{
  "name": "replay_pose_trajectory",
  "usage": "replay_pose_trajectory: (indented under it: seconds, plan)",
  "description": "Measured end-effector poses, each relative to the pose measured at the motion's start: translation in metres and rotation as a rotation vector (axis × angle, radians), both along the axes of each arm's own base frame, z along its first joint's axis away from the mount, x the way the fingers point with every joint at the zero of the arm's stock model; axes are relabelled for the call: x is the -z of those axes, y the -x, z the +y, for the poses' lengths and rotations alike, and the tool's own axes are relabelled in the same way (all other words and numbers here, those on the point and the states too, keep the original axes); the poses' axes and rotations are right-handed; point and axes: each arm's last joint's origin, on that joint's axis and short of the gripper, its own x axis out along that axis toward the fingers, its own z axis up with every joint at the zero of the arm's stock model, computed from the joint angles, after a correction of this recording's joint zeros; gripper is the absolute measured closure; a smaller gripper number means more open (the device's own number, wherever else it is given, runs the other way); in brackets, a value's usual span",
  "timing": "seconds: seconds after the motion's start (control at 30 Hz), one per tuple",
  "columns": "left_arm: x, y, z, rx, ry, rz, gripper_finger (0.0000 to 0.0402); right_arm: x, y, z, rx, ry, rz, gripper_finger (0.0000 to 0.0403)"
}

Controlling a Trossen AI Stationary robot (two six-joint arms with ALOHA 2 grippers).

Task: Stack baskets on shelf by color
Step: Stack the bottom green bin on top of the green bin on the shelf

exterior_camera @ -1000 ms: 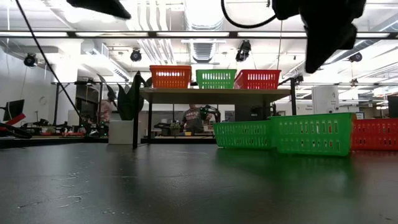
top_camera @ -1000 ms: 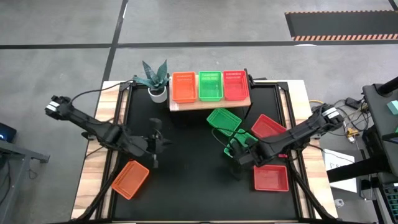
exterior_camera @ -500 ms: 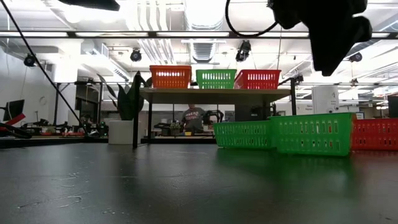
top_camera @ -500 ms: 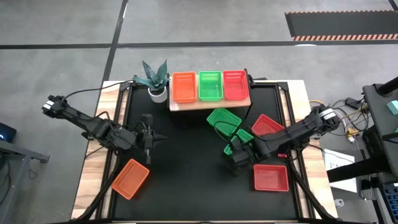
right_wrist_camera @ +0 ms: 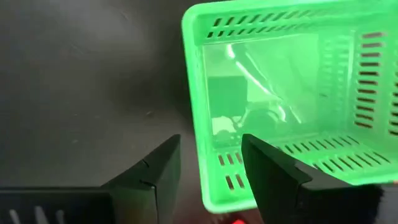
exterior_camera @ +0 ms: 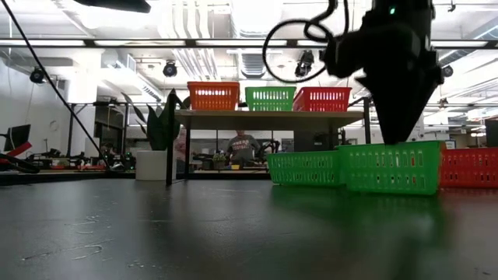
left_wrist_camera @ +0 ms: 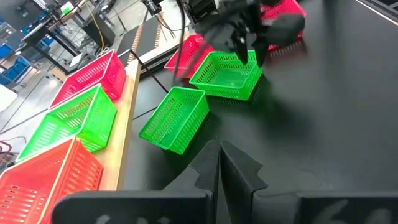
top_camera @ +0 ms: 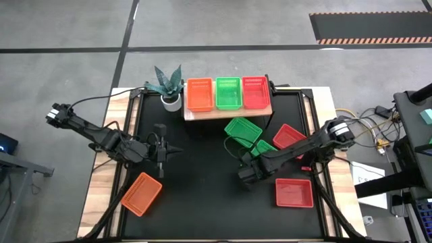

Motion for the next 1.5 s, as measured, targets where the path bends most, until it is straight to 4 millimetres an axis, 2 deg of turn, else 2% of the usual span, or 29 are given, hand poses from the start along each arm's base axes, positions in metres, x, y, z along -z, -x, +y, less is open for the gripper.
replay_pose_trajectory:
  seconds: [0.3, 0.43, 0.67, 0.8, 1.0, 1.17, 1.37, 1.5]
  plan:
    - [0.0, 0.0, 0.0, 0.0, 0.0, 0.001, 0.0402, 0.018, -0.007, -0.002, -0.03, -0.004, 0.051, 0.0257]
    - [0.0, 0.0, 0.0, 0.001, -0.002, 0.001, 0.0402, 0.019, -0.008, -0.002, -0.029, -0.003, 0.052, 0.0292]
    - [-0.001, 0.0, 0.0, 0.001, 0.001, -0.006, 0.0402, 0.019, -0.008, -0.001, -0.021, -0.008, 0.041, 0.0377]
    - [-0.001, 0.0, 0.0, 0.001, 0.001, -0.006, 0.0402, 0.015, -0.007, -0.001, -0.019, -0.034, 0.036, 0.0389]
    - [0.0, 0.0, 0.0, 0.001, 0.001, -0.006, 0.0402, -0.005, -0.009, 0.005, -0.038, -0.11, -0.01, 0.039]
    - [-0.001, 0.0, 0.0, 0.001, 0.002, -0.007, 0.0402, -0.032, -0.019, 0.017, -0.172, -0.23, -0.076, 0.039]
    - [-0.001, -0.001, -0.001, 0.001, 0.005, -0.014, 0.0402, -0.065, -0.026, 0.038, -0.501, -0.261, -0.199, 0.039]
    - [-0.001, -0.002, -0.001, 0.001, 0.008, -0.019, 0.0402, -0.087, -0.029, 0.049, -0.718, -0.169, -0.296, 0.039]
